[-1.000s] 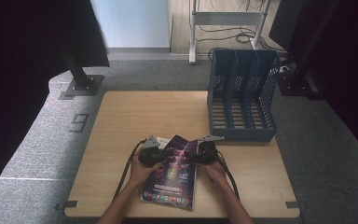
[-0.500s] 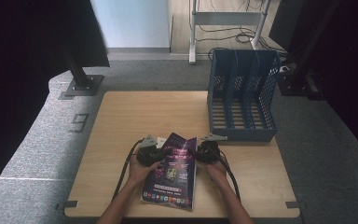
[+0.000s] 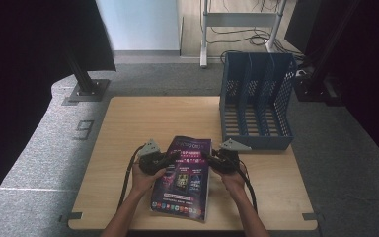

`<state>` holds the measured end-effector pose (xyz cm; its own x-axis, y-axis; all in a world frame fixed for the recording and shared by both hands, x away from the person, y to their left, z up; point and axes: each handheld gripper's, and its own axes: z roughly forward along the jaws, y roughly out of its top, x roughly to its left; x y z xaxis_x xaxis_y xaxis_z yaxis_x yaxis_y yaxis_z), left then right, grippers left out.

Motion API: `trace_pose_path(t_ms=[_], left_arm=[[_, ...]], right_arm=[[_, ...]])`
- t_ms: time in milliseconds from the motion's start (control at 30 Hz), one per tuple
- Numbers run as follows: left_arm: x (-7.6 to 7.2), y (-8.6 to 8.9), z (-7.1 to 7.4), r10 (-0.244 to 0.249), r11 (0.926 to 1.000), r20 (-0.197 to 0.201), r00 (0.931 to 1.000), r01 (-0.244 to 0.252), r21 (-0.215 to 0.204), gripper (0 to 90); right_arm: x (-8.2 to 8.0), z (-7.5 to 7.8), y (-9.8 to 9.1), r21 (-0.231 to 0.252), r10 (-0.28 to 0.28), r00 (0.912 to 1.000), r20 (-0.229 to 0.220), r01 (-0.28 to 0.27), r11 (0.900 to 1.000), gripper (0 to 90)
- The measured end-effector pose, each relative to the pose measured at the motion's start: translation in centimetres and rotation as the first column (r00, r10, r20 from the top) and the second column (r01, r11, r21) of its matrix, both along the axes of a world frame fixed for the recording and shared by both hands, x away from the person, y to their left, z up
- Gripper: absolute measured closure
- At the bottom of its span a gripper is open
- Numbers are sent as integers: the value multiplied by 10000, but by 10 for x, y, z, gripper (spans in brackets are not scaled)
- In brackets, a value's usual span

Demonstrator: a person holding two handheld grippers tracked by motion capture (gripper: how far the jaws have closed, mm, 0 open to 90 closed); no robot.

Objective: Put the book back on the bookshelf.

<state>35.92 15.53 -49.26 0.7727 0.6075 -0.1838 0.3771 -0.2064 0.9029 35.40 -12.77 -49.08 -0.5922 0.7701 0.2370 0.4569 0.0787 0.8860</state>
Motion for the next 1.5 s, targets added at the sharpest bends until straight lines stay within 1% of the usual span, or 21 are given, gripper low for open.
trace_pose_path(t_ms=[133,233,367,467,567,700,867,933,1067,1200,1233,1300,1367,1433,1500], left_arm=[[-3,0,6,-14,9999,162,9999,16,-119,864],[-6,-1,10,-6,9999,279,9996,9,-116,865],[-9,-3,18,-2,9999,551,9985,8,-111,867],[-12,-3,23,14,9999,757,9971,-5,-115,868],[-13,-4,28,35,9999,862,9963,-21,-161,868],[-13,-7,35,31,10000,1061,9944,-23,-78,869],[-14,-10,43,-24,10000,1275,9918,34,-72,870],[-14,-11,43,-8,10000,1271,9919,17,-70,870],[-13,-11,42,20,10000,1254,9921,-13,-59,872],[-13,-10,45,18,10000,1304,9915,-14,-28,871],[-12,-10,46,18,10000,1318,9913,-14,-29,871],[-11,-10,50,2,10000,1391,9903,-2,2,870],[-9,-11,55,65,10000,1531,9882,-59,-39,870],[-8,-11,60,124,9999,1625,9866,-114,-73,870],[-6,-12,65,162,9998,1732,9848,-140,-143,869]], right_arm=[[-5,7,-2,48,49,9995,300,-51,10000,701],[-8,11,-3,67,43,9989,456,-46,10000,703],[-11,17,-5,132,38,9977,676,-47,9999,707],[-15,22,-5,193,53,9956,938,-71,9998,711],[-19,28,-5,259,-22,9915,1304,-12,9997,717],[-23,33,-6,341,-80,9866,1631,24,9994,721],[-24,37,-10,514,-207,9836,1789,117,9986,728],[-25,37,-10,516,-234,9823,1859,140,9986,729],[-25,38,-10,502,-235,9825,1849,144,9986,729],[-25,40,-9,443,-229,9816,1894,148,9989,730],[-25,41,-8,388,-226,9806,1947,153,9991,731],[-25,43,-7,429,-282,9781,2061,197,9989,734],[-26,47,-6,394,-302,9727,2300,217,9990,736],[-24,52,-6,386,-307,9699,2416,220,9990,740],[-22,58,-6,313,-290,9647,2617,215,9993,743]])
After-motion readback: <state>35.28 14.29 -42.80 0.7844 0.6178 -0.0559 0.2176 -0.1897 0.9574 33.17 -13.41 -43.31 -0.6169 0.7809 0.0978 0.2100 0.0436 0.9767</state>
